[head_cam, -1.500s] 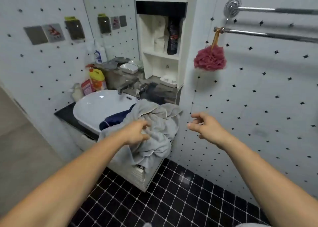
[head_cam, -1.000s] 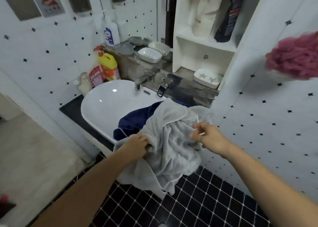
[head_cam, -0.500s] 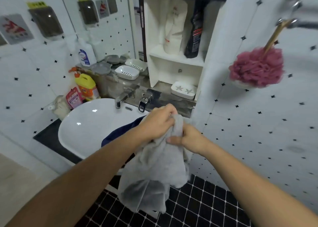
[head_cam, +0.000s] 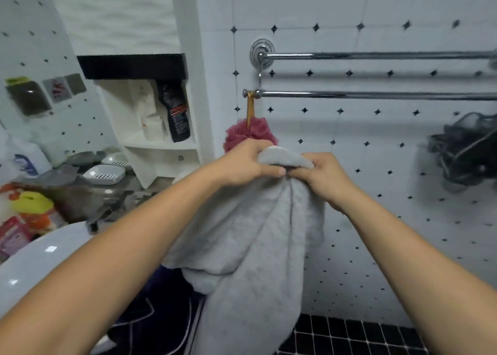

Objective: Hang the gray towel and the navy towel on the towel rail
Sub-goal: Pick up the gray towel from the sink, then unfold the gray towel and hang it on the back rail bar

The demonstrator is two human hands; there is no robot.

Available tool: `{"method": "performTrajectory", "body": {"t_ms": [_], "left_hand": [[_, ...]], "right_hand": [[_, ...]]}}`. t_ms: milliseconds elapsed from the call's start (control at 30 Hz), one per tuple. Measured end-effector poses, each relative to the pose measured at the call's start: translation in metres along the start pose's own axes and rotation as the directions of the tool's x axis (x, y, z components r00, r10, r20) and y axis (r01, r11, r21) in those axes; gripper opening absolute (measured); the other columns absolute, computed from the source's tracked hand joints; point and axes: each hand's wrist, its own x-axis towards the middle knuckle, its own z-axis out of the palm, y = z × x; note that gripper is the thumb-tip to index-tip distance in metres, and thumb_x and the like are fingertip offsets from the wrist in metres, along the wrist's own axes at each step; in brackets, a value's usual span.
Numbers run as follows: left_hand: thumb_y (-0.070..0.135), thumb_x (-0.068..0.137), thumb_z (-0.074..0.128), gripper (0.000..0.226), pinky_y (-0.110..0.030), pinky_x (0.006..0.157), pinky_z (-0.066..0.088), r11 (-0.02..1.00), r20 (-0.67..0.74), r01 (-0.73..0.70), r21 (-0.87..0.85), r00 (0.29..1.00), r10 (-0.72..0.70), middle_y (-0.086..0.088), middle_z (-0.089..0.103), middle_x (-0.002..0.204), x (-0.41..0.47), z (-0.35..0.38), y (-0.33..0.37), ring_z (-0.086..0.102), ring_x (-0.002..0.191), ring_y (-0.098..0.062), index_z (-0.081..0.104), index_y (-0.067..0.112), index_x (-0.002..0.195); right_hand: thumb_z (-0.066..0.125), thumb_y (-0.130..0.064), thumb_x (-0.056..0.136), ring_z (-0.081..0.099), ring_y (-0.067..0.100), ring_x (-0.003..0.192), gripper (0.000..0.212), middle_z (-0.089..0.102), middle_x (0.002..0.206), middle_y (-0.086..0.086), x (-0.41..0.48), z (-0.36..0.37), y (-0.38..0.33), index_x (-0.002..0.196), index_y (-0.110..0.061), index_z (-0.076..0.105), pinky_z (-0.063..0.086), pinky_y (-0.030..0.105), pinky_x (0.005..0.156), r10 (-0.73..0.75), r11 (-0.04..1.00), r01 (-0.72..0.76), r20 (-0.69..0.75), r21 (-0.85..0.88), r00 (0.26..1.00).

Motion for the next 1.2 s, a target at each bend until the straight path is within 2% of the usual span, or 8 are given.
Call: {"method": "performTrajectory", "body": {"t_ms": [233, 400, 633, 767, 900, 1033, 1100, 1200], "left_hand": [[0.013, 0.085, 0.065, 0.013, -0.012, 0.061, 0.042, 0.995, -0.205, -0.081, -0.05, 0.976, 0.069, 0.02, 0.064, 0.063, 0.049, 0.022, 0.049, 0.054, 0.062, 0.009, 0.066, 0.018, 0.074], [0.023, 0.083, 0.065, 0.01, -0.011, 0.059, 0.047, 0.987, -0.389, 0.0, -0.162, 0.919, -0.064, 0.022, 0.07, 0.067, 0.069, 0.027, 0.039, 0.06, 0.061, 0.009, 0.071, 0.015, 0.08], [0.003, 0.085, 0.064, 0.011, -0.023, 0.07, 0.047, 0.97, -0.085, 0.241, -0.042, 0.966, -0.244, -0.005, 0.069, 0.091, 0.086, 0.11, 0.041, 0.06, 0.084, -0.019, 0.068, 0.014, 0.086], [0.003, 0.067, 0.069, 0.053, -0.025, 0.085, 0.052, 0.965, 0.115, 0.069, -0.252, 0.993, -0.04, 0.002, 0.066, 0.109, 0.094, 0.154, 0.085, 0.062, 0.101, -0.014, 0.058, 0.018, 0.117], [0.001, 0.064, 0.078, 0.038, -0.018, 0.067, 0.051, 0.888, 0.017, -0.014, -0.461, 1.0, 0.025, 0.012, 0.071, 0.08, 0.111, 0.155, 0.115, 0.066, 0.075, -0.004, 0.066, 0.019, 0.096], [0.003, 0.076, 0.078, 0.015, -0.018, 0.056, 0.048, 0.881, -0.103, -0.014, -0.474, 0.994, -0.04, 0.009, 0.07, 0.066, 0.124, 0.144, 0.119, 0.063, 0.062, -0.006, 0.069, 0.015, 0.077], [0.0, 0.079, 0.074, 0.017, -0.018, 0.053, 0.047, 0.829, -0.197, -0.04, -0.558, 0.977, -0.085, 0.009, 0.069, 0.062, 0.131, 0.135, 0.12, 0.063, 0.057, -0.005, 0.066, 0.014, 0.073], [-0.002, 0.079, 0.072, 0.016, -0.018, 0.054, 0.049, 0.814, -0.221, -0.047, -0.578, 0.97, -0.101, 0.006, 0.072, 0.066, 0.134, 0.125, 0.121, 0.066, 0.061, -0.007, 0.067, 0.013, 0.078]], "right_hand": [[0.087, -0.027, 0.065, 0.063, 0.009, 0.062, 0.021, 0.068, 0.066, -0.008, -0.012, -0.102, 0.014, 0.07, -0.015, 0.07, 0.05, 0.021, 0.059, 0.117, 0.987, -0.104, 0.103, -0.126, 0.988], [0.088, -0.021, 0.064, 0.065, 0.018, 0.066, 0.028, 0.07, 0.07, 0.002, -0.037, -0.187, 0.062, 0.076, -0.002, 0.07, 0.049, 0.026, 0.062, 0.304, 0.931, -0.326, -0.148, -0.165, 0.941], [0.079, 0.007, 0.068, 0.056, -0.007, 0.051, 0.016, 0.066, 0.06, -0.007, -0.028, -0.206, 0.036, 0.073, -0.004, 0.068, 0.044, 0.011, 0.05, 0.058, 0.988, -0.083, -0.182, -0.133, 0.982], [0.067, 0.007, 0.072, 0.059, 0.01, 0.075, 0.016, 0.071, 0.081, 0.008, -0.013, -0.19, 0.013, 0.086, -0.002, 0.072, 0.048, 0.026, 0.07, -0.123, 0.939, 0.098, -0.057, -0.331, 0.991], [0.069, -0.006, 0.065, 0.065, 0.02, 0.089, 0.029, 0.073, 0.092, 0.003, -0.008, -0.186, -0.003, 0.09, -0.02, 0.072, 0.053, 0.032, 0.077, -0.151, 0.847, 0.097, -0.062, -0.522, 0.987], [0.084, -0.023, 0.067, 0.065, 0.011, 0.091, 0.048, 0.066, 0.101, -0.005, -0.024, -0.213, 0.005, 0.11, -0.024, 0.061, 0.051, 0.019, 0.079, -0.029, 0.981, -0.021, -0.25, -0.195, 0.968], [0.085, -0.014, 0.07, 0.071, 0.013, 0.091, 0.054, 0.071, 0.104, 0.003, -0.038, -0.215, 0.023, 0.118, -0.014, 0.059, 0.057, 0.024, 0.077, 0.106, 0.994, -0.104, -0.158, 0.02, 0.982], [0.074, -0.003, 0.08, 0.069, 0.019, 0.085, 0.02, 0.074, 0.093, 0.006, -0.045, -0.205, 0.046, 0.099, 0.001, 0.069, 0.056, 0.029, 0.073, 0.12, 0.993, -0.118, -0.173, 0.025, 0.977]]}}
